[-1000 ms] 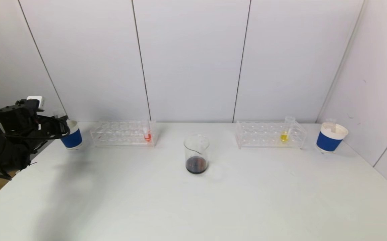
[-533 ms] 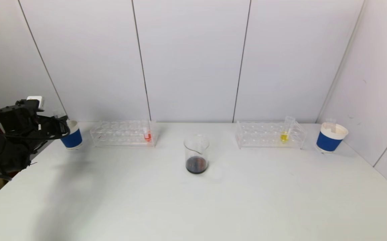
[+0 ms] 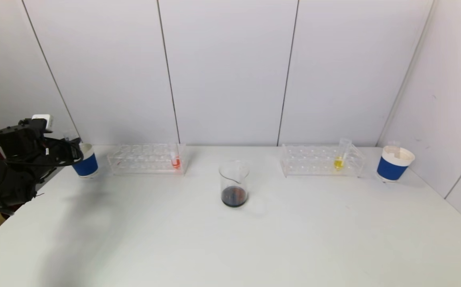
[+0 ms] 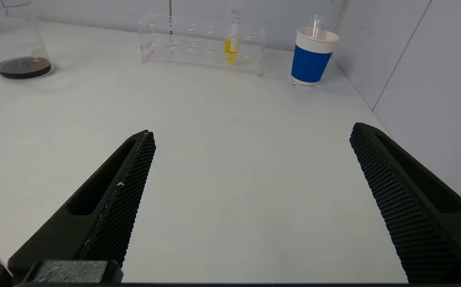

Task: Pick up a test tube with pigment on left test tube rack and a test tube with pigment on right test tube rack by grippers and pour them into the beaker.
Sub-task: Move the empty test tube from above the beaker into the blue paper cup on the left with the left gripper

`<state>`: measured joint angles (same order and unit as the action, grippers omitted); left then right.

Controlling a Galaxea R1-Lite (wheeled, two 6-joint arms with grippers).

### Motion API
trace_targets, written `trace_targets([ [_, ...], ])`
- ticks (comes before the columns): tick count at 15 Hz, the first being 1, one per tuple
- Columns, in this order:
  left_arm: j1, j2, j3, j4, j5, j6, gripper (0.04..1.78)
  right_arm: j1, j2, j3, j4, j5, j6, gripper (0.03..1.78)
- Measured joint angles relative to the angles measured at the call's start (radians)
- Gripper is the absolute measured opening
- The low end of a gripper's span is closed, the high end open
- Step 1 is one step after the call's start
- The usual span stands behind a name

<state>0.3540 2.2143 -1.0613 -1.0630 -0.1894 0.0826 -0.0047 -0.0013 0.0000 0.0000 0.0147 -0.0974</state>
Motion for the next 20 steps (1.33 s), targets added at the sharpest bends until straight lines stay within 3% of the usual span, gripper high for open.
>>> trace_targets([
  [13,0.003,-0.006,-0.002,-0.006,-0.001,0.009,0.48,0.0,0.0,0.0,0.0,0.0,0.0,1.77],
  [16,0.002,-0.01,-0.003,-0.006,0.0,0.01,0.72,0.0,0.0,0.0,0.0,0.0,0.0,1.77],
  [20,0.002,-0.01,-0.002,-0.006,0.0,0.009,1.36,0.0,0.0,0.0,0.0,0.0,0.0,1.77],
])
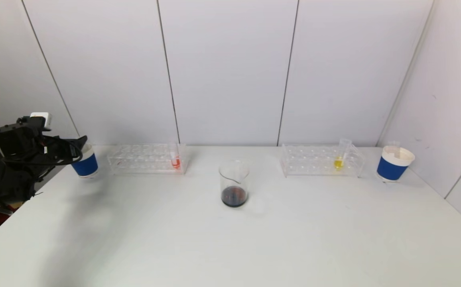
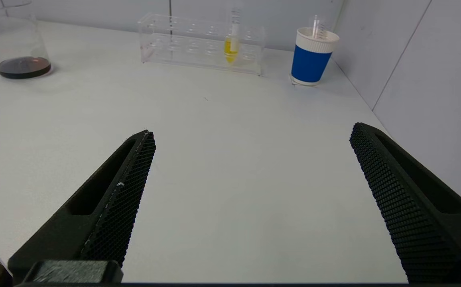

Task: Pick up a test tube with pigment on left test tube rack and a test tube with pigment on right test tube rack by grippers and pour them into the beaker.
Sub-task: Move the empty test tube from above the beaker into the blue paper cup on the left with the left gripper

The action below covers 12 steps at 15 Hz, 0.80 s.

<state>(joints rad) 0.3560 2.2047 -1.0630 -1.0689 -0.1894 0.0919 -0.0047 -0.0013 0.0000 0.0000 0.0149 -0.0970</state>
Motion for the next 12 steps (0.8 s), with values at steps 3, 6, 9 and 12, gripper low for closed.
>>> trace_targets([
  [3,0.001,0.001,0.001,0.0,-0.001,0.001,1.68,0.0,0.0,0.0,0.0,0.0,0.0,1.77],
  [6,0.001,0.0,0.002,0.0,-0.001,0.001,1.77,0.0,0.0,0.0,0.0,0.0,0.0,1.77],
  [9,0.001,0.0,0.003,0.0,-0.001,0.001,1.76,0.0,0.0,0.0,0.0,0.0,0.0,1.77],
  [12,0.001,-0.002,0.006,0.0,-0.001,0.001,1.76,0.0,0.0,0.0,0.0,0.0,0.0,1.77],
])
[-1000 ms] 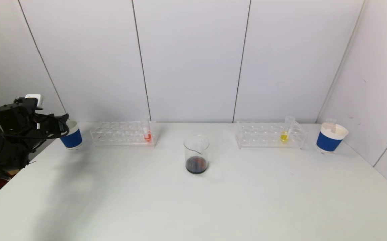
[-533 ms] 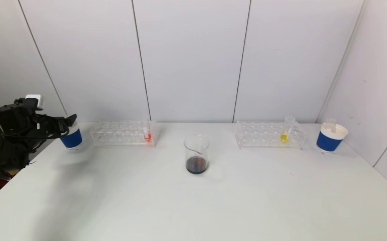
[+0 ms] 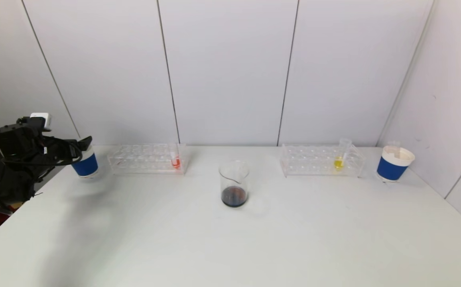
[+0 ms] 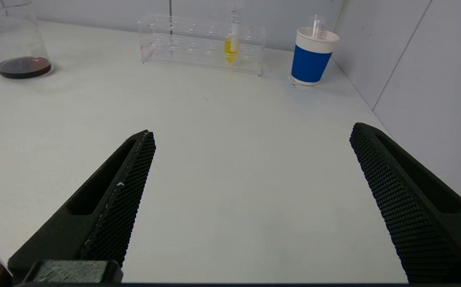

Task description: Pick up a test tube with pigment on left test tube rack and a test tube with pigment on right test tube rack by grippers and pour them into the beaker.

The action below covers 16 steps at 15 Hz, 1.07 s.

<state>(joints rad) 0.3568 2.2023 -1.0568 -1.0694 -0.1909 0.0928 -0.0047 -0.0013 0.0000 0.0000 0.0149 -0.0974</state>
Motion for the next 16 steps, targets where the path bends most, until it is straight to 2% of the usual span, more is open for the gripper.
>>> trace_targets([
  [9,-0.011,-0.042,-0.001,0.015,0.0,-0.005,1.76,0.0,0.0,0.0,0.0,0.0,0.0,1.77],
  [16,-0.072,-0.174,-0.016,0.152,0.014,-0.01,1.76,0.0,0.0,0.0,0.0,0.0,0.0,1.77],
])
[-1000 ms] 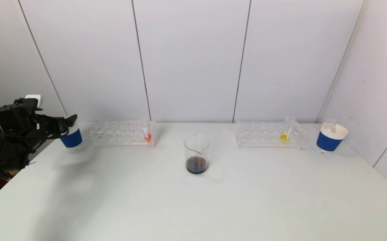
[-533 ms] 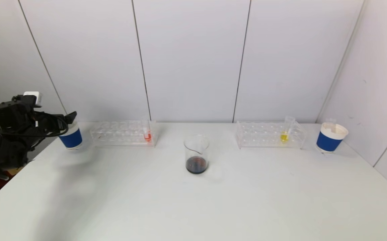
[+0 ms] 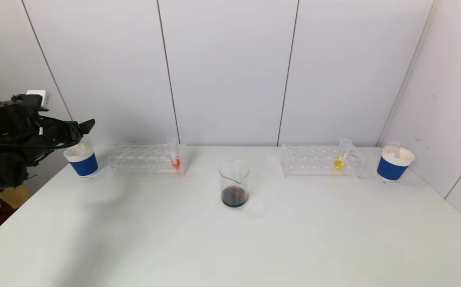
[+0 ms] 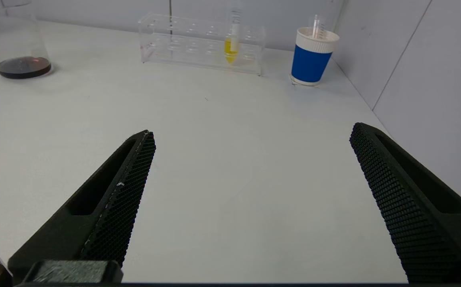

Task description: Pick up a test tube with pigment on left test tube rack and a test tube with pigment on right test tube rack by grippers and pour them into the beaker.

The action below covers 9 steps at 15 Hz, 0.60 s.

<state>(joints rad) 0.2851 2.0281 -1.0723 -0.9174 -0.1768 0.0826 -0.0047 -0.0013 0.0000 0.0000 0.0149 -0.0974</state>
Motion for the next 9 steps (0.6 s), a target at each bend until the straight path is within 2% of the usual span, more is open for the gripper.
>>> trace_targets([
  [9,-0.193,-0.215,0.036,0.157,0.137,-0.001,1.76,0.0,0.0,0.0,0.0,0.0,0.0,1.77],
])
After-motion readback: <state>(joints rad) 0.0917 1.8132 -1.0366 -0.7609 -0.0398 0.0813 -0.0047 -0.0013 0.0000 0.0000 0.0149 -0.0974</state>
